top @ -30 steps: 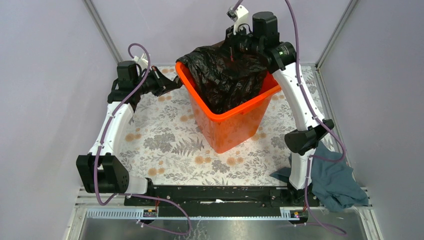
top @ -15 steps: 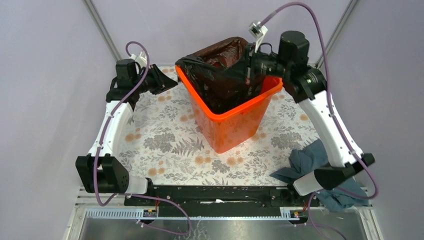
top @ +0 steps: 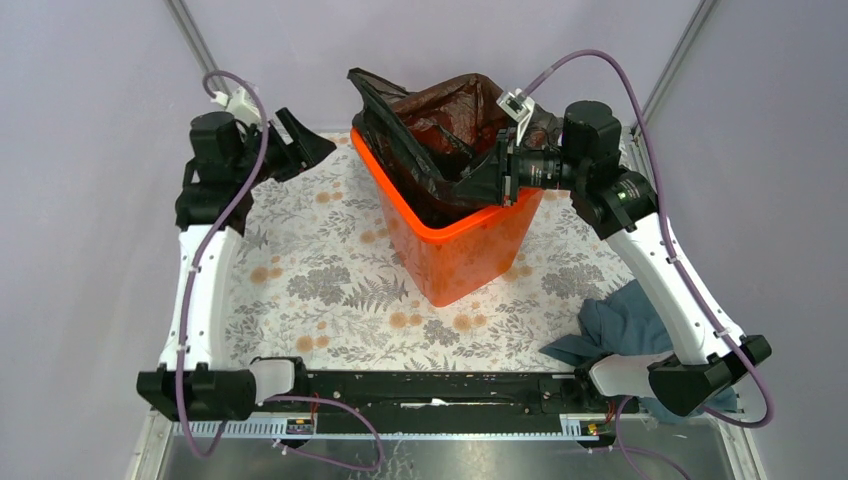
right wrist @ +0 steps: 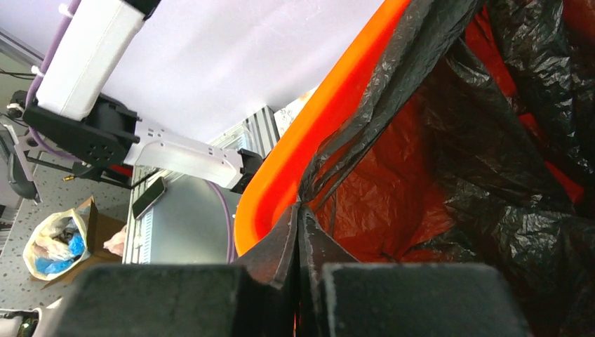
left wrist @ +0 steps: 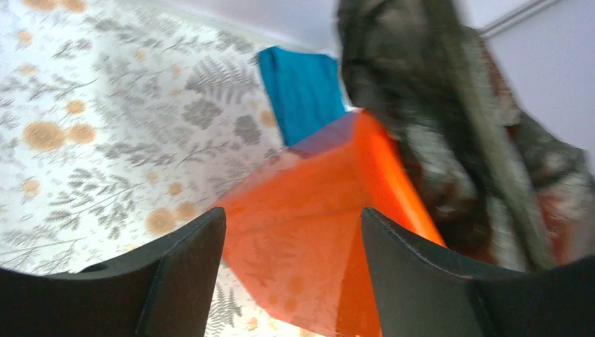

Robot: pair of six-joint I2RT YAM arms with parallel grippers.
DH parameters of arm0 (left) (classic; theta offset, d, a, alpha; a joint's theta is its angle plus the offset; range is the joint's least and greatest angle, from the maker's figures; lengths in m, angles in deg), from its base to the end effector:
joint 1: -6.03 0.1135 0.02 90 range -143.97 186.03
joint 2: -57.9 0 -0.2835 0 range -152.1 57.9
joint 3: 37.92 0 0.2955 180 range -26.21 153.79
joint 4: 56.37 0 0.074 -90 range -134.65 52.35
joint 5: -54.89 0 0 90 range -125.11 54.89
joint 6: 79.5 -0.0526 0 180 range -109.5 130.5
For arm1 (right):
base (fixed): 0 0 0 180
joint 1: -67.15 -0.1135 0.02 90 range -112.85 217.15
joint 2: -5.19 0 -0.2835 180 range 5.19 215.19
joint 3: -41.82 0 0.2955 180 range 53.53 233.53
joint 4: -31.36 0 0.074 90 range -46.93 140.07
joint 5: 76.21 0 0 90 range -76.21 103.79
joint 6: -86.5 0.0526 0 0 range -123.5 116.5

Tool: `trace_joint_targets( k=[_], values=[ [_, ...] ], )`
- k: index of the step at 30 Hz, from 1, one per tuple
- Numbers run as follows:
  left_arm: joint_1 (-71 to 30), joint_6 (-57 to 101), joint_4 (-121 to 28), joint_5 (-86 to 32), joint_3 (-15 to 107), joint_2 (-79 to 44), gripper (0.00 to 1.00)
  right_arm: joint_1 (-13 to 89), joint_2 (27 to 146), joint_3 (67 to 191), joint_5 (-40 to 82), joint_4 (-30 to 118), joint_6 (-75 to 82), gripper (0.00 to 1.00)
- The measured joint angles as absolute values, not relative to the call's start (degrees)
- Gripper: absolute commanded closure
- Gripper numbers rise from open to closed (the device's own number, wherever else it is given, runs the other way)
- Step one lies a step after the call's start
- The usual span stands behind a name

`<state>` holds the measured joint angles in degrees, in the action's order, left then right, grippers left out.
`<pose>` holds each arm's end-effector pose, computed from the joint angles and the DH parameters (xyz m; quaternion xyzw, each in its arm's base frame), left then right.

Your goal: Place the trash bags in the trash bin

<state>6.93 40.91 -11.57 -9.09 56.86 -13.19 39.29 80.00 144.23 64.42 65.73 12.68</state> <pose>0.3122 -0.0182 0.4568 -0.0942 0.8081 -0.3199 0.4856 0.2588 0.1828 0.5113 -0.3513 0.6434 0.5214 0.4367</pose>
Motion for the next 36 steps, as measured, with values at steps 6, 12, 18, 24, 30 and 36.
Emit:
trace_joint_targets(
  k=[6,12,18,24,30,36],
  values=[
    [2.6,48.2,-18.2,-4.2,57.6,-6.2,0.03,39.3,79.6,142.9,64.5,62.2,14.6,0.95],
    [-12.5,49.9,-19.3,-12.4,65.4,-9.6,0.18,39.3,78.6,141.3,64.5,58.2,16.6,0.95],
    [-14.7,50.2,-19.0,-23.2,68.4,-15.6,0.27,39.3,77.2,140.6,64.5,57.4,16.9,0.95],
    [-15.0,50.7,-18.7,-28.9,68.5,-18.9,0.27,39.3,76.4,140.6,64.4,57.6,16.4,0.96],
    [-15.0,50.5,-18.9,-30.3,72.2,-23.0,0.28,39.3,76.4,140.4,64.4,57.6,16.4,0.96],
    [-15.2,49.9,-19.4,-31.4,73.6,-24.9,0.36,39.3,76.4,139.5,64.4,57.8,16.1,0.97]
  ],
)
